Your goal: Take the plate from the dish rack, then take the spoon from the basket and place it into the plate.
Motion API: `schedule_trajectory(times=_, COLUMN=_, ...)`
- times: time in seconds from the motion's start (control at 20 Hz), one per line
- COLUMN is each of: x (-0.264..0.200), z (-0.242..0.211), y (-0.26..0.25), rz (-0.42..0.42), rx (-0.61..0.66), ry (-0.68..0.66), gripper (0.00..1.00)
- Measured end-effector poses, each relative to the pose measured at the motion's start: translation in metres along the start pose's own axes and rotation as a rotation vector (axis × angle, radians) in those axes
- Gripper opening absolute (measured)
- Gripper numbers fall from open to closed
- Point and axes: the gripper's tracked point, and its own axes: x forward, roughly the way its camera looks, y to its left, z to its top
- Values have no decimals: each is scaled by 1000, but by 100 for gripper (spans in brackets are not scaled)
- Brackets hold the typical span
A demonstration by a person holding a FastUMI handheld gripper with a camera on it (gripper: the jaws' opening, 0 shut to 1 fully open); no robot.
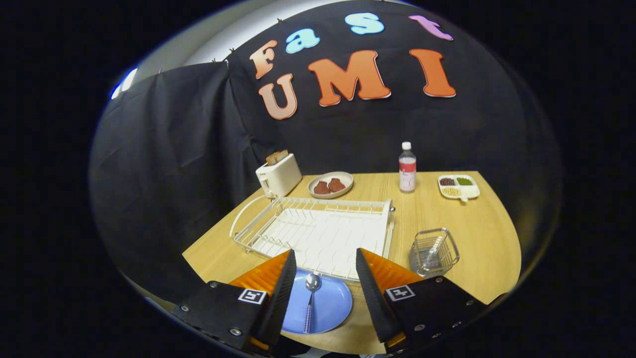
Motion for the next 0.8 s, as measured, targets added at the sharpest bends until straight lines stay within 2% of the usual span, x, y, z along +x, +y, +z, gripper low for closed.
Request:
schedule_trajectory(times=0.1, x=-6, z=37, y=-3, rz=-30, rx=-26, ry=-81, gripper=82)
schedule_trajectory(times=0.3, x=-19, z=101, y=-5, rz=-66, rx=-48, ry=-222, gripper=92)
schedule_trajectory(times=0.65, x=-40, z=171, y=-6, rz=-114, rx=-54, ry=-333, gripper=97)
schedule_trajectory(times=0.8, x=-48, z=197, y=-8, rz=-144, rx=-99, ry=-381, gripper=97)
